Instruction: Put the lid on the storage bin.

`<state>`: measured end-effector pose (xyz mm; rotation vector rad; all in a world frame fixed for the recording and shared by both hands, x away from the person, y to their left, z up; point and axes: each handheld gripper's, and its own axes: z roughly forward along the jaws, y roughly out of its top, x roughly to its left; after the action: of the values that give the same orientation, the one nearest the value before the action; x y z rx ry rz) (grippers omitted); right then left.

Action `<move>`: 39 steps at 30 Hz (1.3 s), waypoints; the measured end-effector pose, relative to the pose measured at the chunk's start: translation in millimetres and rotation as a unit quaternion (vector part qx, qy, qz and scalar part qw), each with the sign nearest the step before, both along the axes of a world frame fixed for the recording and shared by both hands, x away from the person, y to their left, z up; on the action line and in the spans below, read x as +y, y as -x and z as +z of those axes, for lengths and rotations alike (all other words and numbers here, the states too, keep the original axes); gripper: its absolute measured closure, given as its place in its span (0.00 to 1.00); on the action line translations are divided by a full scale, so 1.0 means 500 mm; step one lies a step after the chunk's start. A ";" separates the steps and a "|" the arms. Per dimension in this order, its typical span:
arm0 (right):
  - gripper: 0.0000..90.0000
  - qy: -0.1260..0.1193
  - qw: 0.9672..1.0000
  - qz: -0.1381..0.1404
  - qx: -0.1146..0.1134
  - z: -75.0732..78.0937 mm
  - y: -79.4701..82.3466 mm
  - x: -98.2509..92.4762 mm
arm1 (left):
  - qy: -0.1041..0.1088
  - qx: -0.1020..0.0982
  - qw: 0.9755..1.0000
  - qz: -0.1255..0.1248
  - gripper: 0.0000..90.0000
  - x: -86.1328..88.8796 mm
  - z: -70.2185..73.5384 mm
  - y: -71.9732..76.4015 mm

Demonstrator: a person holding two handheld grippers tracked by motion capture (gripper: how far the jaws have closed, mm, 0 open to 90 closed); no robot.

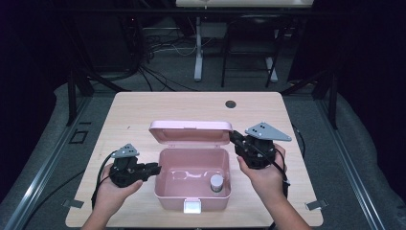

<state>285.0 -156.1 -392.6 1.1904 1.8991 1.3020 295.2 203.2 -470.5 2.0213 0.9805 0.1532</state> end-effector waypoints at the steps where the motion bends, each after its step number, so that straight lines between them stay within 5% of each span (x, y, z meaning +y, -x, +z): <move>1: 0.95 0.000 1.000 0.000 0.000 0.000 0.000 0.000 | 0.000 0.000 1.000 0.000 0.84 0.000 0.000 0.000; 17: 0.94 -0.009 1.000 -0.001 0.005 -0.004 0.009 -0.003 | -0.004 -0.003 1.000 0.003 0.84 -0.003 0.001 0.002; 24: 0.93 -0.020 1.000 -0.006 -0.010 -0.017 0.023 -0.004 | -0.008 -0.006 1.000 0.006 0.79 -0.004 -0.002 -0.003; 33: 0.92 -0.027 1.000 -0.002 -0.010 -0.021 0.025 -0.005 | -0.004 -0.034 0.999 0.016 0.78 -0.003 0.022 0.006; 39: 0.91 -0.032 0.999 0.002 -0.012 -0.020 0.029 -0.007 | -0.002 -0.071 0.997 0.026 0.77 0.002 0.046 0.017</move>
<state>270.3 -159.5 -402.6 1.1971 1.8556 1.3818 286.8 204.1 -447.5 1.9605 0.9443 0.3223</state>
